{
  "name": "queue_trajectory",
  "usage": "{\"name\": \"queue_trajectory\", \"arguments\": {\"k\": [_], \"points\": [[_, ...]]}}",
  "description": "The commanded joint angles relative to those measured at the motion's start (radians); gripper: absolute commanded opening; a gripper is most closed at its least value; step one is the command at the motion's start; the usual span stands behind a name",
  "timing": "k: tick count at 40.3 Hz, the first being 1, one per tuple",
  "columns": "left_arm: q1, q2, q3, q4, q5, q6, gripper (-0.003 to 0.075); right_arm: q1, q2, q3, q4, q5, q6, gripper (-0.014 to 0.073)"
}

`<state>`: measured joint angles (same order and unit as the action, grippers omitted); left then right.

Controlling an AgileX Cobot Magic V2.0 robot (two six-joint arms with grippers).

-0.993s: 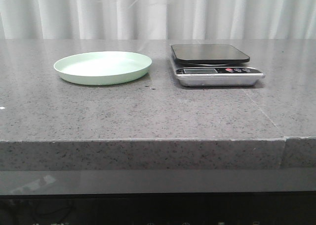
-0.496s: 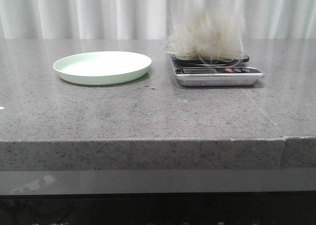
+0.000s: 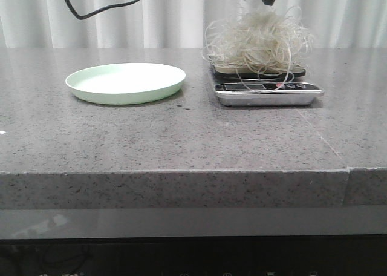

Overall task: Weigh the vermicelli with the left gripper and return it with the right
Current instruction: 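Carry the vermicelli with the left gripper and release it onto the scale, then withdraw the left gripper while the vermicelli rests on the scale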

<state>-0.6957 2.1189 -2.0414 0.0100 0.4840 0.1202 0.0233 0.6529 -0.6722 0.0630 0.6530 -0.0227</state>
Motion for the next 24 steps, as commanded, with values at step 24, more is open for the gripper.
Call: {"name": "queue_trajectory", "arguments": {"k": [24], "points": [[-0.008, -0.446, -0.003, -0.010, 0.373, -0.015, 0.0420, 0.002, 0.009, -0.027, -0.001, -0.058, -0.003, 0.0549]]}}
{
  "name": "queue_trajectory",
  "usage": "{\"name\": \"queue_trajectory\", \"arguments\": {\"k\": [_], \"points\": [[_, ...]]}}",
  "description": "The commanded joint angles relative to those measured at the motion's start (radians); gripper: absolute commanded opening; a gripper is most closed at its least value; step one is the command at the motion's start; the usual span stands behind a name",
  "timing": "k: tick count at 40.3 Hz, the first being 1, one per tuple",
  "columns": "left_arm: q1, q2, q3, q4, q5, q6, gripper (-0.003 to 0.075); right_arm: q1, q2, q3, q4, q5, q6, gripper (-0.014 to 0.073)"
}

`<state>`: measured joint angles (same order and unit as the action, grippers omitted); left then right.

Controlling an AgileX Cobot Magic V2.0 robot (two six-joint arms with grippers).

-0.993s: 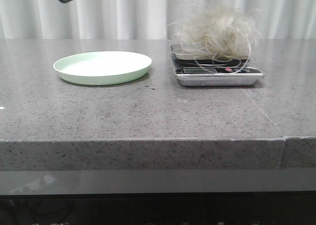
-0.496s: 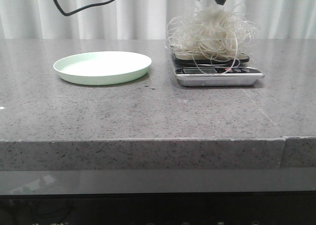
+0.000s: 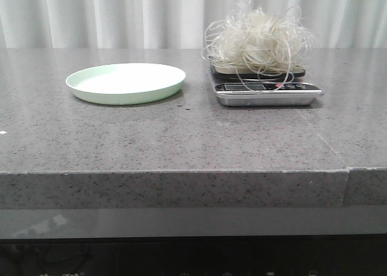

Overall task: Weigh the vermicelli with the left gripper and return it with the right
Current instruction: 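Withdraw the left gripper while the vermicelli rests on the scale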

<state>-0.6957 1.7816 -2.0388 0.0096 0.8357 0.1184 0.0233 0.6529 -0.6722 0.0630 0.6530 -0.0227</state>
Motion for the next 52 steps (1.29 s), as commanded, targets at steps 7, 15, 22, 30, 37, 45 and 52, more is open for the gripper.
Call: {"name": "queue_trajectory", "arguments": {"k": [7, 15, 22, 30, 37, 45, 52], "points": [[-0.008, -0.248, 0.141, -0.004, 0.022, -0.032, 0.0419, 0.002, 0.009, -0.027, -0.001, -0.058, -0.003, 0.0549], [-0.008, -0.447, 0.392, -0.004, -0.038, -0.036, 0.0419, 0.002, 0.009, -0.027, -0.001, -0.058, -0.003, 0.0549], [-0.008, -0.631, 0.609, -0.004, -0.113, -0.057, 0.0419, 0.002, 0.009, -0.027, -0.001, -0.058, -0.003, 0.0549], [-0.008, -0.835, 0.837, -0.010, -0.150, -0.090, 0.0419, 0.002, 0.009, -0.027, -0.001, -0.057, -0.003, 0.0549], [-0.008, -0.991, 1.004, -0.010, -0.152, -0.107, 0.0419, 0.002, 0.009, -0.027, 0.003, -0.057, -0.003, 0.0549], [-0.008, -1.121, 1.142, -0.004, -0.165, -0.107, 0.0419, 0.024, 0.049, -0.062, 0.108, -0.053, -0.075, 0.0549], [-0.008, -1.143, 1.179, -0.004, -0.161, -0.107, 0.0419, 0.112, 0.180, -0.160, 0.160, -0.048, -0.151, 0.0549]]}}
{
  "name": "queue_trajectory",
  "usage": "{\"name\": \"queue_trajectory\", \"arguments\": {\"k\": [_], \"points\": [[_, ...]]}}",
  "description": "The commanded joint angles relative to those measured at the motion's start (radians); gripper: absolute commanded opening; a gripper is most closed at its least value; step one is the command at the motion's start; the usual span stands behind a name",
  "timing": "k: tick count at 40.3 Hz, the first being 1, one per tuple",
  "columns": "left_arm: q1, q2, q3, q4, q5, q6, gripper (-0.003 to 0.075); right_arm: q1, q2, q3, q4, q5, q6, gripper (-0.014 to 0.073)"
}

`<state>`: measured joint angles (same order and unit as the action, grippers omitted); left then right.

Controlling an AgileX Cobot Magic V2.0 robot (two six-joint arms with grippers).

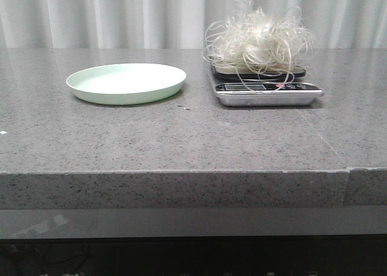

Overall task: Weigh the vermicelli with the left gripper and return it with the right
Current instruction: 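Withdraw the left gripper while the vermicelli rests on the scale, then lower the right gripper onto the vermicelli and grasp it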

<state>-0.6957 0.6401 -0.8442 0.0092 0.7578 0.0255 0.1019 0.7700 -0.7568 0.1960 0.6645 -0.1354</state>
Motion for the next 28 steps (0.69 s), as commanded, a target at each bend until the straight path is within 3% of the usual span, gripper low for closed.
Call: {"name": "queue_trajectory", "arguments": {"k": [1, 11, 28], "points": [[-0.008, -0.002, -0.013, -0.004, -0.083, -0.015, 0.0419, 0.046, 0.084, -0.097, 0.027, -0.060, -0.038, 0.0549], [-0.008, -0.002, -0.011, -0.004, -0.081, -0.015, 0.0419, 0.113, 0.357, -0.318, 0.056, -0.060, -0.038, 0.0549], [-0.008, -0.002, -0.011, -0.004, -0.081, -0.015, 0.0419, 0.115, 0.779, -0.709, 0.135, -0.031, -0.038, 0.0549]]}}
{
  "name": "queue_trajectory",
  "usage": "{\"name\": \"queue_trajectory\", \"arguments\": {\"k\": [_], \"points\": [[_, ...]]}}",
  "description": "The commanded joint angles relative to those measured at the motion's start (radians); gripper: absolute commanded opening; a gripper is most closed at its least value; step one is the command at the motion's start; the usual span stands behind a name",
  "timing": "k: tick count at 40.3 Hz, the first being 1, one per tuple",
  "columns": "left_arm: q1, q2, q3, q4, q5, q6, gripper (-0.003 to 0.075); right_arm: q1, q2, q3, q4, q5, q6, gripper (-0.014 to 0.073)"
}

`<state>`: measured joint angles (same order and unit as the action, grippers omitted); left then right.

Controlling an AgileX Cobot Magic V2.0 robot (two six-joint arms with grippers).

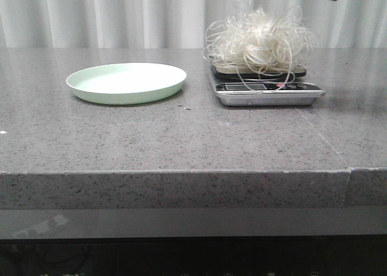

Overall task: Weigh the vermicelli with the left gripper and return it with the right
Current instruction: 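Lower the right gripper onto the vermicelli and grasp it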

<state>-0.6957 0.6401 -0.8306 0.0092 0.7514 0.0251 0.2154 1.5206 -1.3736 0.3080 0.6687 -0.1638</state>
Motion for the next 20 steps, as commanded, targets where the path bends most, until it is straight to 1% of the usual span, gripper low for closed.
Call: {"name": "queue_trajectory", "arguments": {"k": [1, 11, 20], "points": [[-0.008, -0.002, -0.025, -0.004, -0.074, -0.014, 0.0419, 0.001, 0.052, -0.110, 0.026, -0.029, -0.010, 0.0549], [-0.008, -0.002, -0.025, -0.004, -0.074, -0.014, 0.0419, 0.001, 0.216, -0.258, 0.031, -0.012, -0.010, 0.0549], [-0.008, -0.002, -0.025, -0.004, -0.074, -0.014, 0.0419, 0.001, 0.293, -0.299, 0.031, 0.007, -0.013, 0.0549]]}}
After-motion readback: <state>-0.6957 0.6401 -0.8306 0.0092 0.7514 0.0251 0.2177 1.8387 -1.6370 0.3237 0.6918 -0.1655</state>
